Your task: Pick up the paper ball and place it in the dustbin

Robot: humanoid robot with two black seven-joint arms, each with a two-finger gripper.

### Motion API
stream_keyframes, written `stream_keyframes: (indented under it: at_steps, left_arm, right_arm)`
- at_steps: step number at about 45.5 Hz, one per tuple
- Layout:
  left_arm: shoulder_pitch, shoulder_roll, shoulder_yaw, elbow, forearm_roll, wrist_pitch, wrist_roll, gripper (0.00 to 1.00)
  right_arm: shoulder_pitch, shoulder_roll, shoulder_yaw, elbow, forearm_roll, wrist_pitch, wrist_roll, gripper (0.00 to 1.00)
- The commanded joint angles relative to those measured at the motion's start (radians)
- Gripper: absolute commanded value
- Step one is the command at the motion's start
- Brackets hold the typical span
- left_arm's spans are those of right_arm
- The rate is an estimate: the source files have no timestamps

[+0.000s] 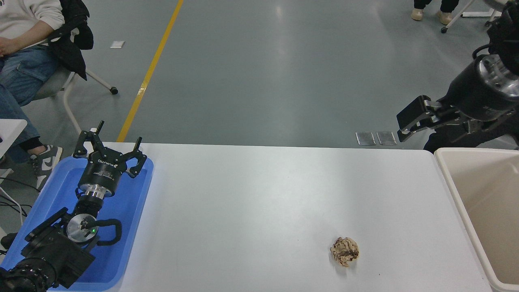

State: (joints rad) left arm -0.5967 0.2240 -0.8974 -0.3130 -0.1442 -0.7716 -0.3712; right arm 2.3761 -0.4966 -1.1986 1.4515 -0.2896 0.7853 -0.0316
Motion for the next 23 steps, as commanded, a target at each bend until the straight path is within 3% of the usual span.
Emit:
stream_keyframes:
  at_steps: [1, 23]
  left_arm:
    - [0.000, 0.000, 0.000, 0.000, 0.000, 0.000, 0.000, 1.00]
    - [0.000, 0.000, 0.000, 0.000, 0.000, 0.000, 0.000, 1.00]
  right_arm:
    - [-0.008, 0.001, 0.005, 0.001, 0.000, 0.000, -0.001, 1.00]
    - [-0.015, 0.009, 0.005, 0.000, 0.001, 0.000, -0.001, 1.00]
